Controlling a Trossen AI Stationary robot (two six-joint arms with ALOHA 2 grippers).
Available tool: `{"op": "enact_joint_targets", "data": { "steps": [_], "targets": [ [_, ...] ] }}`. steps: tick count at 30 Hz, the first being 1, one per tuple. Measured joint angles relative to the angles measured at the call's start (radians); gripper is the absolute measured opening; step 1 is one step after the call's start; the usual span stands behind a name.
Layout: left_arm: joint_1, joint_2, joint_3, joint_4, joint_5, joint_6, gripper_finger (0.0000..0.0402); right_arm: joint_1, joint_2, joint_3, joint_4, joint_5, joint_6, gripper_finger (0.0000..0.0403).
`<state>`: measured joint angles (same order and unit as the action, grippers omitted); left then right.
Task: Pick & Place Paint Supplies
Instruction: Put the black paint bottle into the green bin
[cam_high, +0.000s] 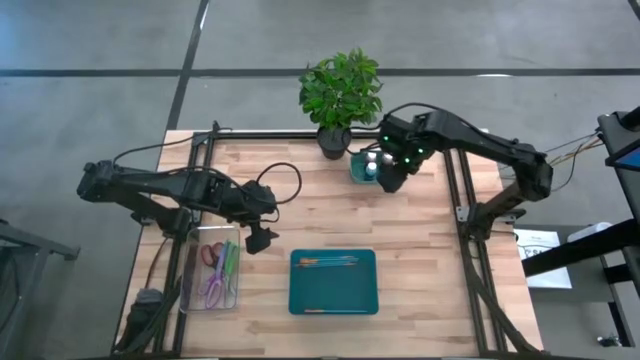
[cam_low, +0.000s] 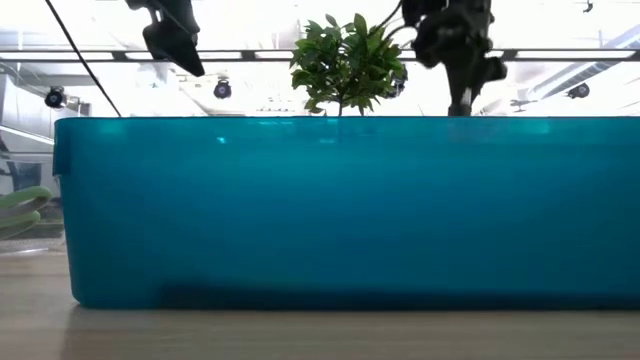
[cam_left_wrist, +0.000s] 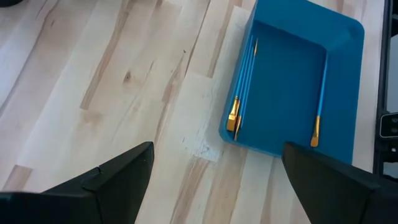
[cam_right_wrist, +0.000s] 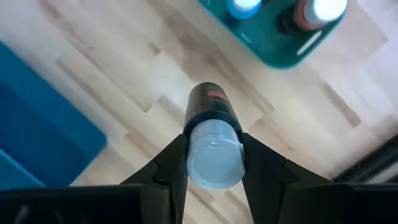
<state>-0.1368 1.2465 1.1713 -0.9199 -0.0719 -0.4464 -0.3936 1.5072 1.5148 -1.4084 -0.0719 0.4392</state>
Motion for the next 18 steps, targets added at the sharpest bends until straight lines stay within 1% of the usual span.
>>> {"op": "enact_joint_targets", "data": {
  "steps": [3,7,12,18],
  "targets": [
    [0.000,0.000,0.000,0.000,0.000,0.000,0.0363,-0.025,0.025,-0.019,0.056,0.000,-0.025,0.0110],
    [0.000,0.000,0.000,0.000,0.000,-0.008,0.0363,-0.062,0.052,-0.037,0.079,0.018,-0.049,0.0110],
    [0.000,0.000,0.000,0.000,0.000,-0.016,0.0363,-0.104,0.053,-0.073,0.095,0.045,-0.070,0.0110],
    [0.000,0.000,0.000,0.000,0.000,-0.019,0.0363,-0.136,0.054,-0.081,0.123,0.041,-0.089,0.0110]
  ]
}}
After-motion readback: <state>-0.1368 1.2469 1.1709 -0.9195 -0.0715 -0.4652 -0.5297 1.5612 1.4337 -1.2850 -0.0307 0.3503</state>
